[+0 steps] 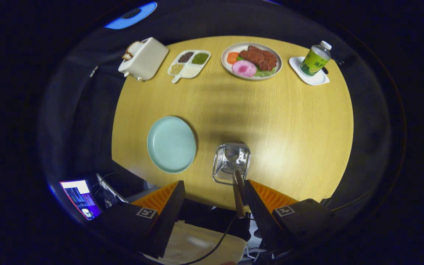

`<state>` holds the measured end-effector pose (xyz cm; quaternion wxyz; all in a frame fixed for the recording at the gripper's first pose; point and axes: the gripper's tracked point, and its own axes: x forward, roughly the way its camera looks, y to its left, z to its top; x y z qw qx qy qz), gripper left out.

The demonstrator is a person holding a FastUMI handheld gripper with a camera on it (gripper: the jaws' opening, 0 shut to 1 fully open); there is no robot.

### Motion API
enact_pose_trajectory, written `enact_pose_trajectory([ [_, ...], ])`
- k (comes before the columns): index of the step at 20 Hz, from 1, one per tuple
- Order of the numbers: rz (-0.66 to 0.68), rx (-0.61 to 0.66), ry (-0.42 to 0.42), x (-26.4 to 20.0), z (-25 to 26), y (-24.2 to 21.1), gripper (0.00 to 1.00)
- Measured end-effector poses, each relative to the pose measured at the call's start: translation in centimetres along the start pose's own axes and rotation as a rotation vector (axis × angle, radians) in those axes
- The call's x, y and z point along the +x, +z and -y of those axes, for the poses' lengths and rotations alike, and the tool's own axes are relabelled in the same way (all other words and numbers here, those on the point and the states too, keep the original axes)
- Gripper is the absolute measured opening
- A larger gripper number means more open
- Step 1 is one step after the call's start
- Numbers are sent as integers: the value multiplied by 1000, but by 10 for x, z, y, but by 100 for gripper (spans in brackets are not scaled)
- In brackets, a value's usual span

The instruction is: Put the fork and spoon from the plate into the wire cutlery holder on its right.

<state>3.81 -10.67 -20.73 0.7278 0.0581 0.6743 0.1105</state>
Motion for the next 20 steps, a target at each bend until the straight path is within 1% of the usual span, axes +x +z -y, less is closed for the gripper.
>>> enact_pose_trajectory([
  [3,215,19,10,-40,-3,30,99],
  [5,363,17,-3,-72,-1,50,100],
  [7,526,-20,-43,-111,5,72,99],
  [9,660,-56,-72,-153,7,85,99],
  [11,791,-52,-54,-195,0,95,99],
  [13,930,-73,-60,-238,2,109,99],
  [17,1191,-155,-178,-324,19,133,99],
  [20,1351,-179,-197,-370,15,130,99],
])
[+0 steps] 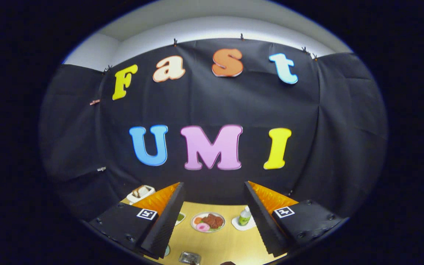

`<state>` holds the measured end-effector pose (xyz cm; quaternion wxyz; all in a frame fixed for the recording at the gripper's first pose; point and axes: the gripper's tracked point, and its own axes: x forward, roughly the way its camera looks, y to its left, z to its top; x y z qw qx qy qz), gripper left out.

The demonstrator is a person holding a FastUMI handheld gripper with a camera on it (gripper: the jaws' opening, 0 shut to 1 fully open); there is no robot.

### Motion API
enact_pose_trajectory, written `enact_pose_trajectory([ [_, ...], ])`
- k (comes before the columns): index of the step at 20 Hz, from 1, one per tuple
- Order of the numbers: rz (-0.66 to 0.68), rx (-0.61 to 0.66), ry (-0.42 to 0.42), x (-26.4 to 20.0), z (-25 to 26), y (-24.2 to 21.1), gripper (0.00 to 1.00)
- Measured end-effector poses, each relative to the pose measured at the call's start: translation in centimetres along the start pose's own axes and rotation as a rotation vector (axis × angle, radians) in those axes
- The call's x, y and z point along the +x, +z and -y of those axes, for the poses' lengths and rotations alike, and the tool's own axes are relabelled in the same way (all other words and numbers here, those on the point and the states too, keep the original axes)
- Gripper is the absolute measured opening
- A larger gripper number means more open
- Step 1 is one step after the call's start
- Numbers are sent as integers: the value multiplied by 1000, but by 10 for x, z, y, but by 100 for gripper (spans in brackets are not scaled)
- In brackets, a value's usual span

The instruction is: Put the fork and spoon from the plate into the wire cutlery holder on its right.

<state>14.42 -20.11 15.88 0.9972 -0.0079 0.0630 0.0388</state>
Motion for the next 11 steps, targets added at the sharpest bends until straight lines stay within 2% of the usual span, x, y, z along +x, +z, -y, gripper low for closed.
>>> enact_pose_trajectory([
  [2,58,0,0,-10,0,12,98],
  [5,85,18,-8,-19,-9,6,99],
  [7,90,36,-34,-23,-16,-8,99],
  [11,65,55,-10,-44,-64,-47,99],
])
